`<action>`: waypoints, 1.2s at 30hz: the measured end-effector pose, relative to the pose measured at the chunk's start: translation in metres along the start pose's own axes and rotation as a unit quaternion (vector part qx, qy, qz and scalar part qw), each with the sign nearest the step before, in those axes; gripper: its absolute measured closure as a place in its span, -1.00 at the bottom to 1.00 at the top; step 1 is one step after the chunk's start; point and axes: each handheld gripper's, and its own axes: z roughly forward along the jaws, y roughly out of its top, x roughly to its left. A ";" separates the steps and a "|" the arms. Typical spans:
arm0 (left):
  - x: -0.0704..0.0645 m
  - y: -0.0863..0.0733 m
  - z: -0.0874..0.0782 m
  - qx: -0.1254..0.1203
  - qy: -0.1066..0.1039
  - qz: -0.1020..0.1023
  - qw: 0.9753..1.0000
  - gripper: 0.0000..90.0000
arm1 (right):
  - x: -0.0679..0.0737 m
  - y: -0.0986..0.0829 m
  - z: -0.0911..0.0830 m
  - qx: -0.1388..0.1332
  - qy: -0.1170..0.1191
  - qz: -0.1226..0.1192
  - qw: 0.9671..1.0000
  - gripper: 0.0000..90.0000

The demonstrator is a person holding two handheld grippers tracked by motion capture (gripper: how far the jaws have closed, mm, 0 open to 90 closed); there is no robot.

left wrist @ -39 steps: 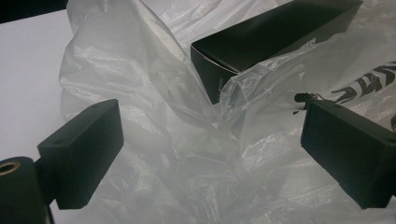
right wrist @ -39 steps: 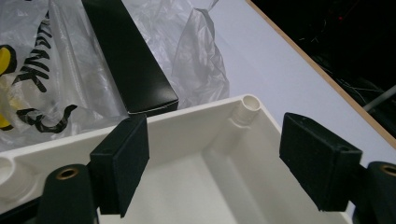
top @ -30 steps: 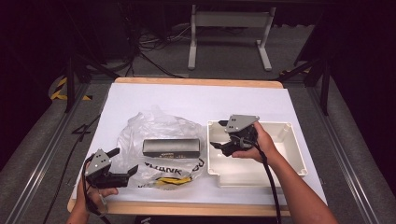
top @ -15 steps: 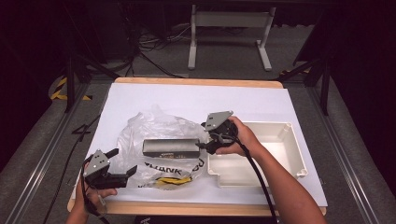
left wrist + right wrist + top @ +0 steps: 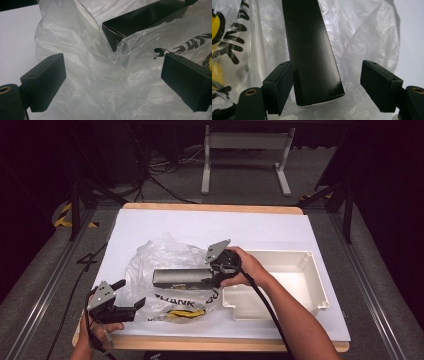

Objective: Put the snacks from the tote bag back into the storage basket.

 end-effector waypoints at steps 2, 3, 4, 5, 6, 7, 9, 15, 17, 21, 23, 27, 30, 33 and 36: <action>0.001 0.000 0.000 -0.001 0.000 -0.002 1.000 -0.85 | 0.001 0.003 0.005 0.012 0.001 -0.007 1.000 -0.41; 0.001 0.000 0.000 0.000 0.000 -0.003 1.000 -0.85 | 0.001 0.003 0.007 0.015 0.006 -0.006 1.000 -0.41; 0.002 0.000 0.001 -0.001 0.001 -0.005 1.000 -0.85 | 0.002 0.004 0.009 0.021 0.005 -0.008 1.000 -0.40; 0.003 -0.001 0.000 0.000 0.001 -0.005 1.000 -0.85 | 0.002 0.005 0.011 0.027 0.002 -0.012 1.000 -0.40; 0.003 -0.001 0.000 0.000 0.000 -0.006 1.000 -0.85 | 0.001 0.005 0.012 0.029 0.009 -0.011 0.999 -0.37; 0.003 -0.001 0.000 0.000 0.000 -0.005 1.000 -0.85 | 0.001 0.005 0.012 0.027 0.016 -0.006 0.999 -0.36; 0.003 0.000 0.000 -0.001 0.001 -0.006 1.000 -0.85 | -0.001 0.005 0.013 0.025 0.018 -0.001 1.000 -0.36; 0.002 -0.001 0.001 -0.001 -0.001 -0.005 1.000 -0.85 | -0.005 0.007 0.016 0.040 0.036 0.003 0.999 -0.39; 0.002 -0.001 0.001 0.001 0.000 -0.002 1.000 -0.85 | -0.004 0.008 0.016 0.048 0.042 0.002 0.998 -0.38; 0.002 -0.001 0.002 0.003 -0.003 -0.004 1.000 -0.84 | -0.004 0.010 0.018 0.069 0.048 -0.010 0.996 -0.29; 0.002 0.000 0.002 0.002 -0.003 -0.001 1.000 -0.84 | -0.001 0.012 0.019 0.088 0.055 -0.017 0.994 -0.29; 0.001 0.000 0.002 0.002 -0.004 -0.001 1.000 -0.84 | -0.001 0.014 0.020 0.102 0.059 -0.020 0.993 -0.21; 0.001 0.000 0.002 0.003 -0.004 -0.001 1.000 -0.84 | 0.000 0.016 0.020 0.115 0.062 -0.031 0.991 -0.08; 0.001 0.000 0.002 0.004 -0.004 0.000 1.000 -0.84 | 0.003 0.018 0.020 0.122 0.059 -0.042 0.990 -0.05; 0.002 0.000 0.002 0.002 -0.005 -0.001 1.000 -0.84 | 0.003 0.019 0.019 0.117 0.052 -0.044 0.991 -0.04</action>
